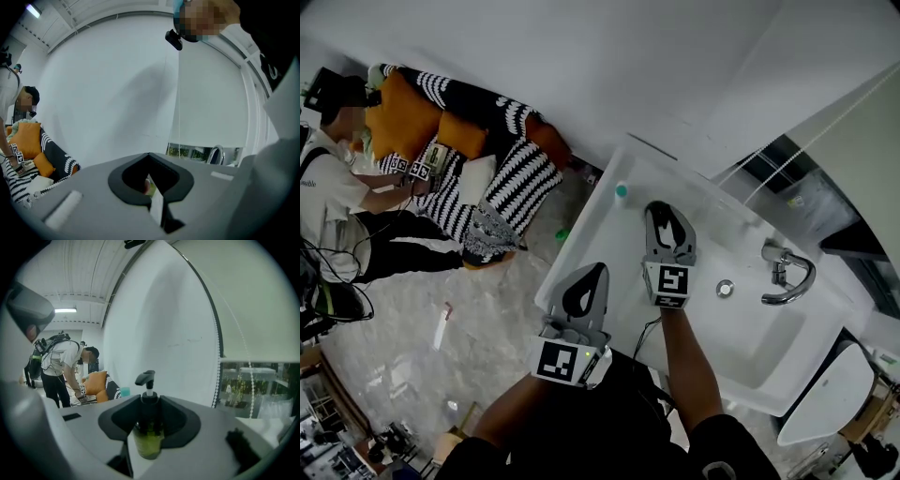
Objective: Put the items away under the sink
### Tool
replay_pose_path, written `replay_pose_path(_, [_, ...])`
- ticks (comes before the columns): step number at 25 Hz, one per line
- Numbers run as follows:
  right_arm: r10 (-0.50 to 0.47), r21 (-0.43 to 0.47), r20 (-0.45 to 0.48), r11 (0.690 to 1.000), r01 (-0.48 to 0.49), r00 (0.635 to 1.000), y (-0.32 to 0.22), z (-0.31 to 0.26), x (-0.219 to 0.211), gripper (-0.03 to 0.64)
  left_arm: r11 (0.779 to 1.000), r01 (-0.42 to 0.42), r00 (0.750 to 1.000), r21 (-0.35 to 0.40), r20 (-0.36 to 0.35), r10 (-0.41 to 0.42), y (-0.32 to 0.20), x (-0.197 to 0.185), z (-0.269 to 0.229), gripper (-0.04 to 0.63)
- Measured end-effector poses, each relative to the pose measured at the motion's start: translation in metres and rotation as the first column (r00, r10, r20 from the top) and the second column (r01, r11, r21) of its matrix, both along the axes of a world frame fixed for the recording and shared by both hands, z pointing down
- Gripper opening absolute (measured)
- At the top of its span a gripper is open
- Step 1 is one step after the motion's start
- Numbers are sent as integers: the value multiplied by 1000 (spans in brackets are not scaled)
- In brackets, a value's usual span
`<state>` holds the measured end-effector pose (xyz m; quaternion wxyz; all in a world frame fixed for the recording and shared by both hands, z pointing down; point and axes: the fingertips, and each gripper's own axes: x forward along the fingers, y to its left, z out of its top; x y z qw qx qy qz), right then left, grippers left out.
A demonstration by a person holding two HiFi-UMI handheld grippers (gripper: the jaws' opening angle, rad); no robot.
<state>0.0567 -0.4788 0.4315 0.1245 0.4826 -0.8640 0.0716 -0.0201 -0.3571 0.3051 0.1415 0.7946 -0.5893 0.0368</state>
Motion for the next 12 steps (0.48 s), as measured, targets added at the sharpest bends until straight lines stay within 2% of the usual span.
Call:
replay_pose_path(9, [6, -8, 6, 1000, -6, 1000, 5, -1, -1, 130, 1000, 5, 1000, 27, 5, -6, 12, -8, -8, 8])
replay_pose_path(12, [13, -12, 4, 1000, -13, 1000, 7, -2, 1, 129, 1000, 12, 1000, -5, -2, -12, 19, -13, -7, 8])
